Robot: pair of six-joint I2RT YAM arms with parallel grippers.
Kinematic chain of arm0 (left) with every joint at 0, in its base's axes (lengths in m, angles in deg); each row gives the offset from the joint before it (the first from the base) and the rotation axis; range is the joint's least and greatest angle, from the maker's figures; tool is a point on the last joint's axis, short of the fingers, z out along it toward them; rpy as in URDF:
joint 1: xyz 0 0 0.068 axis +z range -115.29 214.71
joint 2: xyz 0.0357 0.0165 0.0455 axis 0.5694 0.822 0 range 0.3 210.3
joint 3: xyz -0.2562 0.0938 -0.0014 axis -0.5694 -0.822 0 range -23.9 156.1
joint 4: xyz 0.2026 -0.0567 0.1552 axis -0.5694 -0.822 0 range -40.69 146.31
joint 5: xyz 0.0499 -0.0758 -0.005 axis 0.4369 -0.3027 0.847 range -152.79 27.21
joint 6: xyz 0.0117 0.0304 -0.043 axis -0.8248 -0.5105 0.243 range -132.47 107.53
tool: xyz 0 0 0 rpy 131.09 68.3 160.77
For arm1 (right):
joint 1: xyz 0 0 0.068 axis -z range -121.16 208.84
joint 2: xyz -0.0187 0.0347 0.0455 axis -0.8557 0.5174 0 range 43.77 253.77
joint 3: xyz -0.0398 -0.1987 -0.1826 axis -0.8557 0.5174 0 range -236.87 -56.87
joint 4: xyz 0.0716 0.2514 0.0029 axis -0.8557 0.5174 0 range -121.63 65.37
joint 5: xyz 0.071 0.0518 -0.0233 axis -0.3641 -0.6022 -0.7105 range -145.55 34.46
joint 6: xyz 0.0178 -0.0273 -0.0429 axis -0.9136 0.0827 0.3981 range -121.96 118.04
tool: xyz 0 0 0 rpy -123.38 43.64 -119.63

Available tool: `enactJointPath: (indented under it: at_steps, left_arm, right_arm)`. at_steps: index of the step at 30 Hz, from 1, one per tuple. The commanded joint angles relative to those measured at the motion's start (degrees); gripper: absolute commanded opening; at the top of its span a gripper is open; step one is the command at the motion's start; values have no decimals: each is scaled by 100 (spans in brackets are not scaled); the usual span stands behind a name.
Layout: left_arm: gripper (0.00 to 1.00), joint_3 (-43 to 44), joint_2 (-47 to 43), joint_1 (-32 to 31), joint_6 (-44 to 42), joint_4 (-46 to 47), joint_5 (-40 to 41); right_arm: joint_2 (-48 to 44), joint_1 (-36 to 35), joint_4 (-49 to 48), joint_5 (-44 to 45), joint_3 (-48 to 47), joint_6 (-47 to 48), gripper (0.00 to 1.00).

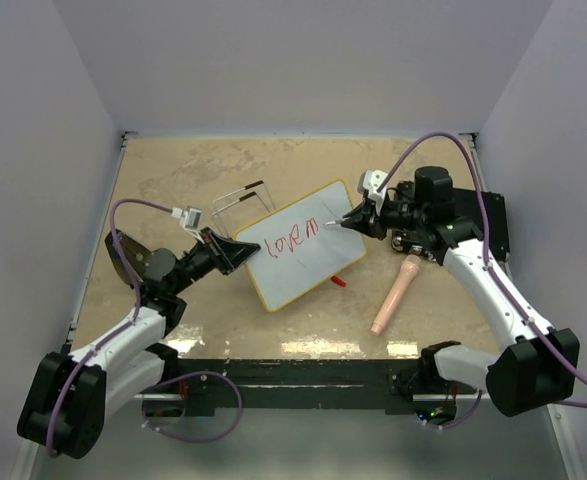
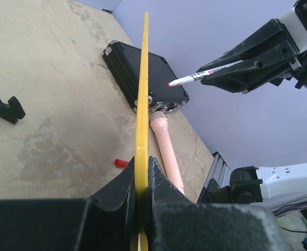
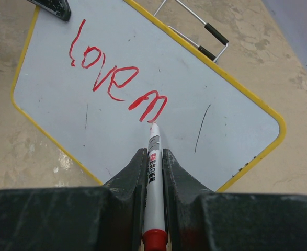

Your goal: Write a sentence on the whiteboard

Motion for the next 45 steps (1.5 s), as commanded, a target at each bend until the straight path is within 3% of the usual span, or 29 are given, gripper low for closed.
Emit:
enactJointPath:
  at_steps: [1,29,45]
  left_arm:
    - [0,129,-209,40,91,672,30]
    - [0,-20,107,31,434,1393,-146]
    - [0,-20,178,40,478,1516,-208]
  right_arm:
    - [-132,90,-413,-300,98,-138,0]
    - [281,-200,-712,851,107,-490,0]
    - [474,-402,-573,447,45,-323,0]
